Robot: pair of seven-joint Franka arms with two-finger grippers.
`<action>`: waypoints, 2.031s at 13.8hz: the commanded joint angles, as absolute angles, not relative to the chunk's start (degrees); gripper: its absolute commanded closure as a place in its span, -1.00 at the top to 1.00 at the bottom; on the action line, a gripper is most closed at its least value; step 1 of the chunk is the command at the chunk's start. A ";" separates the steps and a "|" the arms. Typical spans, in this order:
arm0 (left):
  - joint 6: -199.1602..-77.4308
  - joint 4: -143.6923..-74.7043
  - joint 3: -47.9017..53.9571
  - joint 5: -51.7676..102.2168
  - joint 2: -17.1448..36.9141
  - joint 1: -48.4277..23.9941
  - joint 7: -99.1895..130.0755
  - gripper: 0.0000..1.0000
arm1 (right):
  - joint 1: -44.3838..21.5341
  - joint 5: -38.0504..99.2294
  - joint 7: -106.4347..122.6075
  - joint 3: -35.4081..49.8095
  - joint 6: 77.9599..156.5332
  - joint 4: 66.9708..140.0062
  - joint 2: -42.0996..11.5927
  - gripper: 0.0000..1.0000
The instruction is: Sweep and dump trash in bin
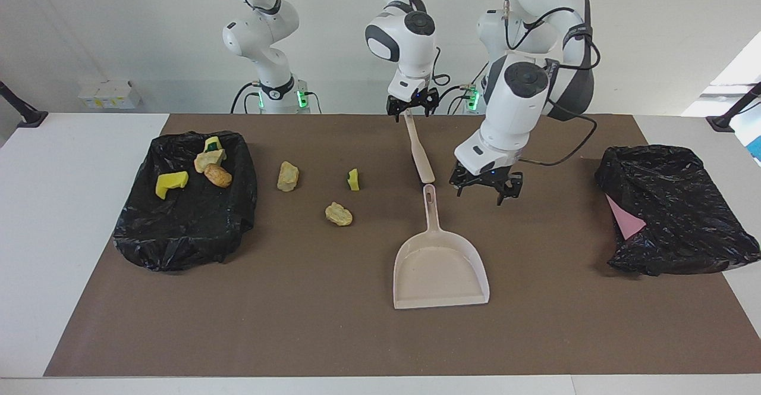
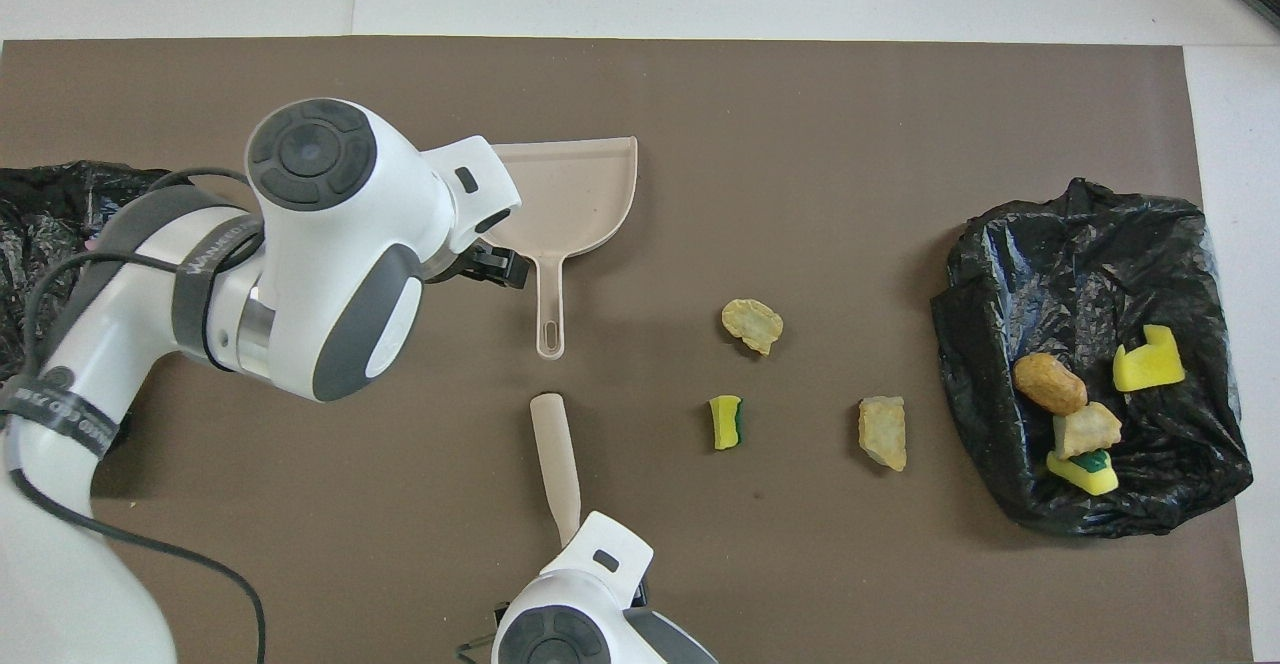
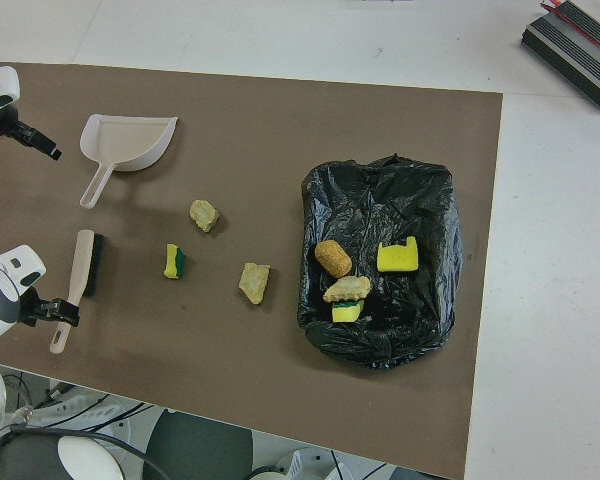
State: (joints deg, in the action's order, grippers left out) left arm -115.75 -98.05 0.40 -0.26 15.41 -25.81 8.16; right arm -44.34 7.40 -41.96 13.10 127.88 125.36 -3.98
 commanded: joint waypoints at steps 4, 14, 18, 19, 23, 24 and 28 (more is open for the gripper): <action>-120.93 -98.09 -0.53 -0.44 20.38 -32.07 16.25 1.00 | -44.74 8.53 -42.89 12.92 133.77 128.41 -5.10 0.79; -119.62 -96.59 -0.61 -1.05 23.47 -33.93 19.16 -0.53 | -44.56 5.99 -44.73 12.74 133.59 128.50 -4.92 -1.00; -119.45 -96.24 -0.62 -1.14 23.12 -32.70 18.54 -1.00 | -44.65 2.02 -48.95 12.74 133.33 128.50 -3.96 -1.00; -118.83 -96.15 -0.79 -1.23 22.25 -32.52 18.46 -1.00 | -44.39 2.02 -49.22 12.74 132.98 128.58 -2.91 -1.00; -112.87 -93.53 -1.32 -1.14 19.25 -30.06 13.82 -1.00 | -41.50 2.02 -49.31 12.66 125.97 129.02 3.15 -1.00; -111.55 -92.73 -1.32 -1.06 19.25 -29.10 10.67 -1.00 | -40.79 1.85 -49.31 12.66 123.08 129.20 4.82 -1.00; -108.47 -92.64 -1.23 -0.35 18.37 -26.72 1.15 -1.00 | -36.75 -1.66 -48.61 12.66 112.08 129.64 10.88 -1.00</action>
State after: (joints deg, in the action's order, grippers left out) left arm -110.88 -93.21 -1.56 -0.45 18.77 -27.34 4.04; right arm -38.78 0.29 -47.91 12.39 114.94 127.89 6.96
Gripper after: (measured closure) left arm 0.674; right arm 0.736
